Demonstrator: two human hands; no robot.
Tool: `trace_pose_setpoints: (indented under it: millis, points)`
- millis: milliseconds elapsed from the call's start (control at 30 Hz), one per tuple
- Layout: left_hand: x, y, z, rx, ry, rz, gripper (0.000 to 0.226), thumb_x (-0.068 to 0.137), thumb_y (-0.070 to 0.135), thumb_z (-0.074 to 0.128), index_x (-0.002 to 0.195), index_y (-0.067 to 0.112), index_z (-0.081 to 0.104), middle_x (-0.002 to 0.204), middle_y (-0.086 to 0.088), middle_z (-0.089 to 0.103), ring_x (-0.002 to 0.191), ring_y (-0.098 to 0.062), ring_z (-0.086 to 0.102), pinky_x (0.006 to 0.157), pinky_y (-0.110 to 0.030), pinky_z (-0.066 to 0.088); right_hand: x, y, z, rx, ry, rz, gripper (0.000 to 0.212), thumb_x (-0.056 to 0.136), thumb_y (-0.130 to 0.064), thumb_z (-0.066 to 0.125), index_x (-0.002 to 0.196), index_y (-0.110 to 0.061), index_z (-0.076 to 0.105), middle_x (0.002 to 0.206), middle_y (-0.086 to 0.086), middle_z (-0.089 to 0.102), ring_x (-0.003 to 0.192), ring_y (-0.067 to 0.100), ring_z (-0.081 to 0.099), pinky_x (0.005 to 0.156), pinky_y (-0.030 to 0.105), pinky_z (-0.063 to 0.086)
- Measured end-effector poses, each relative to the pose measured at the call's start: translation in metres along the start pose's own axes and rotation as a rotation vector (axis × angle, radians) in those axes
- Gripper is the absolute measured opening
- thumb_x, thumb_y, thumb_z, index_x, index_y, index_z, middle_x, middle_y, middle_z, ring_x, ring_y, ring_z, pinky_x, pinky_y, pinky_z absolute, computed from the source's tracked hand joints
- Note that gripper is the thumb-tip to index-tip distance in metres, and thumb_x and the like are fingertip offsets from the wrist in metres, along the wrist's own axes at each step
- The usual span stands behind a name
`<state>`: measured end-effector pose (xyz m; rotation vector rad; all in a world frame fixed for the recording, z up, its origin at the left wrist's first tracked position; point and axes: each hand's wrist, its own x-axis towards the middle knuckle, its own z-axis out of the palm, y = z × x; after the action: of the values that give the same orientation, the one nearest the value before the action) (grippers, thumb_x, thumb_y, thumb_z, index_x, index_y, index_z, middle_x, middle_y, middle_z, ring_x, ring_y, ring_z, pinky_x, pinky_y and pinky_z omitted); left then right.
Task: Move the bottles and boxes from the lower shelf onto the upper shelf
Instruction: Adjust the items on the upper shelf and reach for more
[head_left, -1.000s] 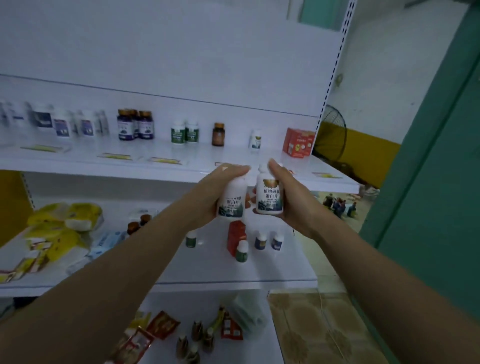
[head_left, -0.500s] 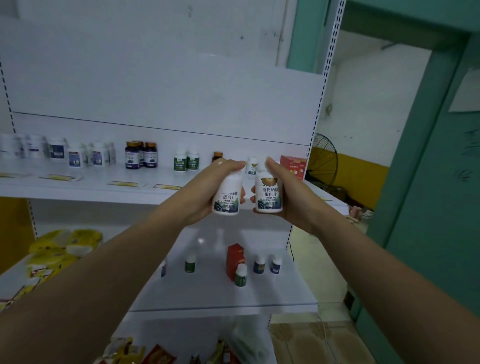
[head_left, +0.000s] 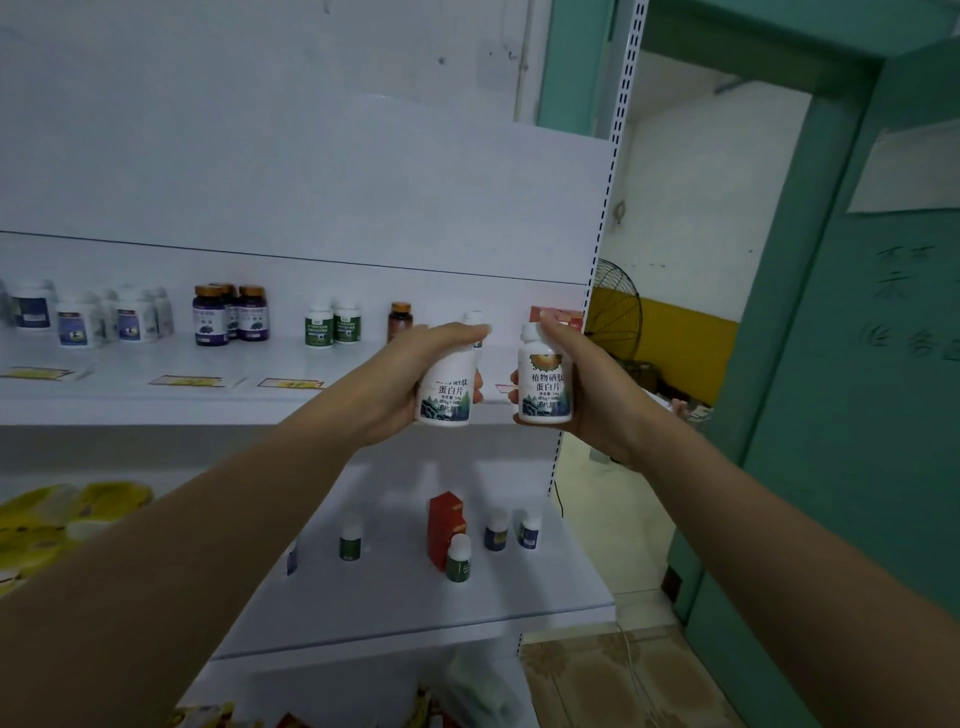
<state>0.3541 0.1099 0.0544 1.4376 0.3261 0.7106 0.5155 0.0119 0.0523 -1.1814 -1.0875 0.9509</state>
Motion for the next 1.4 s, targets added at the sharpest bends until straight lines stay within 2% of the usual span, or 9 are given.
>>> trace_pose_setpoints:
  millis: [133, 267, 400, 500, 667, 733, 967, 1133, 1400]
  points:
    - [0.041, -0.01, -0.007, 0.021, 0.016, -0.018, 0.009, 0.085, 0.014, 0.062, 0.088, 0.01, 0.054, 0.069, -0.011, 0.059, 0.059, -0.02, 0.059, 0.057, -0.025, 0.054, 0.032, 0.005, -0.026, 0.008, 0.028, 0.015, 0.034, 0.092, -0.047, 0.047, 0.108, -0.019, 0.061, 0.096, 0.011, 0.064, 0.089, 0.025, 0.062, 0.094, 0.046, 0.048]
    - [0.093, -0.021, -0.014, 0.052, 0.077, -0.049, 0.047, 0.067, 0.013, 0.07, 0.106, 0.007, 0.045, 0.075, -0.013, 0.062, 0.062, -0.022, 0.064, 0.058, -0.028, 0.054, 0.078, 0.007, -0.06, 0.011, 0.006, 0.002, 0.024, 0.094, -0.038, 0.047, 0.093, -0.019, 0.062, 0.069, 0.0, 0.07, 0.062, 0.013, 0.068, 0.071, 0.032, 0.056]
    - [0.154, -0.032, -0.015, 0.04, 0.149, -0.049, 0.055, 0.072, 0.001, 0.067, 0.119, 0.009, 0.04, 0.094, -0.02, 0.061, 0.076, -0.027, 0.064, 0.065, -0.035, 0.054, 0.132, 0.013, -0.099, 0.013, -0.009, -0.016, 0.022, 0.092, -0.022, 0.053, 0.112, -0.012, 0.049, 0.079, 0.004, 0.066, 0.072, 0.018, 0.065, 0.076, 0.037, 0.055]
    - [0.2, -0.04, -0.014, 0.114, 0.2, -0.069, 0.059, 0.071, -0.001, 0.067, 0.125, -0.001, 0.043, 0.101, -0.022, 0.062, 0.085, -0.028, 0.064, 0.075, -0.04, 0.054, 0.172, 0.017, -0.125, -0.034, -0.036, -0.005, 0.021, 0.09, -0.011, 0.054, 0.111, -0.014, 0.048, 0.091, 0.009, 0.061, 0.082, 0.023, 0.06, 0.08, 0.04, 0.052]
    - [0.261, -0.056, -0.016, 0.239, 0.269, -0.128, 0.06, 0.073, 0.009, 0.075, 0.126, 0.011, 0.046, 0.117, -0.01, 0.061, 0.107, -0.026, 0.061, 0.088, -0.041, 0.052, 0.241, 0.032, -0.162, -0.236, -0.02, 0.02, 0.054, 0.083, -0.026, 0.068, 0.131, -0.017, 0.044, 0.12, 0.006, 0.061, 0.111, 0.023, 0.058, 0.103, 0.044, 0.043]
    - [0.277, -0.064, -0.02, 0.329, 0.306, -0.128, 0.055, 0.077, 0.009, 0.074, 0.125, 0.012, 0.047, 0.119, -0.007, 0.06, 0.11, -0.025, 0.058, 0.089, -0.037, 0.05, 0.261, 0.04, -0.171, -0.303, -0.038, 0.005, 0.056, 0.085, -0.021, 0.067, 0.134, -0.016, 0.04, 0.127, 0.005, 0.055, 0.116, 0.023, 0.053, 0.098, 0.037, 0.044]
    - [0.317, -0.092, -0.035, 0.64, 0.378, -0.175, 0.054, 0.072, 0.009, 0.078, 0.122, 0.014, 0.056, 0.112, -0.005, 0.062, 0.103, -0.023, 0.057, 0.091, -0.038, 0.049, 0.307, 0.075, -0.177, -0.606, 0.011, 0.0, 0.046, 0.077, -0.018, 0.075, 0.118, -0.013, 0.053, 0.101, 0.0, 0.058, 0.097, 0.019, 0.059, 0.087, 0.037, 0.051]
    - [0.348, -0.105, -0.052, 0.697, 0.436, -0.21, 0.05, 0.074, 0.01, 0.076, 0.12, 0.006, 0.057, 0.121, -0.012, 0.061, 0.104, -0.025, 0.057, 0.096, -0.041, 0.049, 0.338, 0.081, -0.179, -0.773, 0.11, -0.025, 0.046, 0.076, -0.018, 0.076, 0.115, -0.008, 0.055, 0.099, 0.003, 0.057, 0.092, 0.02, 0.058, 0.081, 0.034, 0.051]
    - [0.395, -0.116, -0.071, 0.808, 0.453, -0.192, 0.052, 0.073, 0.014, 0.078, 0.12, 0.004, 0.057, 0.121, -0.015, 0.062, 0.111, -0.03, 0.058, 0.096, -0.043, 0.05, 0.397, 0.083, -0.175, -0.938, 0.17, 0.036, 0.042, 0.077, -0.021, 0.075, 0.111, -0.005, 0.056, 0.108, 0.015, 0.062, 0.101, 0.03, 0.061, 0.089, 0.047, 0.052]
